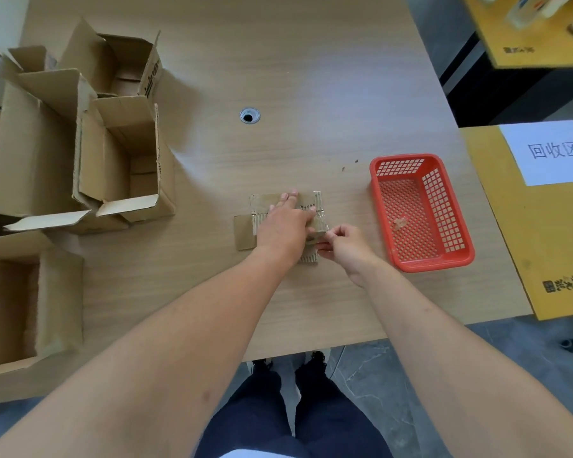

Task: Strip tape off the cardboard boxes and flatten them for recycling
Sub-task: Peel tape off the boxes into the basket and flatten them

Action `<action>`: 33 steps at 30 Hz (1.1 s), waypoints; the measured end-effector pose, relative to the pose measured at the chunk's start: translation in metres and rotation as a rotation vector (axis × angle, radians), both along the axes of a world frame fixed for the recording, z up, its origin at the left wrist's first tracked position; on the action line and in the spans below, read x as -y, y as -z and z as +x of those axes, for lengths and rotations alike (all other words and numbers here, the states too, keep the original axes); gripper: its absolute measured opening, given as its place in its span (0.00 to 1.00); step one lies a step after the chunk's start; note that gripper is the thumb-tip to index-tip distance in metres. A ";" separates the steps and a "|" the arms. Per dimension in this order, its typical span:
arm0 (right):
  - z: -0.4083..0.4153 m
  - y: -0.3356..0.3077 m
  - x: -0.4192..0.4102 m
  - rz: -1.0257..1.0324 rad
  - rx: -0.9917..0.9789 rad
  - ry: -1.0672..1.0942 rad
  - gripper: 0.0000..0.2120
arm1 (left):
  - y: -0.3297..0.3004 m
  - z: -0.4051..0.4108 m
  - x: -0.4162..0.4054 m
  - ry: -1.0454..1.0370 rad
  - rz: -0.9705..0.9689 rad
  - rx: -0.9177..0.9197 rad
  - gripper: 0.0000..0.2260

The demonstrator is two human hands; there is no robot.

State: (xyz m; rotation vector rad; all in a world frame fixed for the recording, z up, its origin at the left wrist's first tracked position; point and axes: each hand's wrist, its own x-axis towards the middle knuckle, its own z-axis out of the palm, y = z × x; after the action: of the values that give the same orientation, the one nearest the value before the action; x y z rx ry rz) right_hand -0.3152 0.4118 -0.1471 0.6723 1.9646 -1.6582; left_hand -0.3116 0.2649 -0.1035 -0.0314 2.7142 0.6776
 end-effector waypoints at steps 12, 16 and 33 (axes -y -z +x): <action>0.007 -0.023 -0.010 0.290 -0.283 -0.188 0.08 | 0.010 0.003 -0.003 0.002 0.027 -0.024 0.20; -0.019 -0.039 -0.025 0.684 -0.614 -0.725 0.06 | 0.010 0.001 -0.001 -0.014 0.052 -0.003 0.20; -0.031 -0.023 -0.037 0.462 -0.843 -0.737 0.06 | 0.007 0.000 -0.010 -0.127 0.104 0.036 0.20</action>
State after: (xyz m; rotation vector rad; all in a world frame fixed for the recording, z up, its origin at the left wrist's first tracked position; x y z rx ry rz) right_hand -0.3463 0.4487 -0.1238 -0.7065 2.7142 -1.0728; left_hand -0.3117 0.2747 -0.1101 -0.1907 2.6560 0.8459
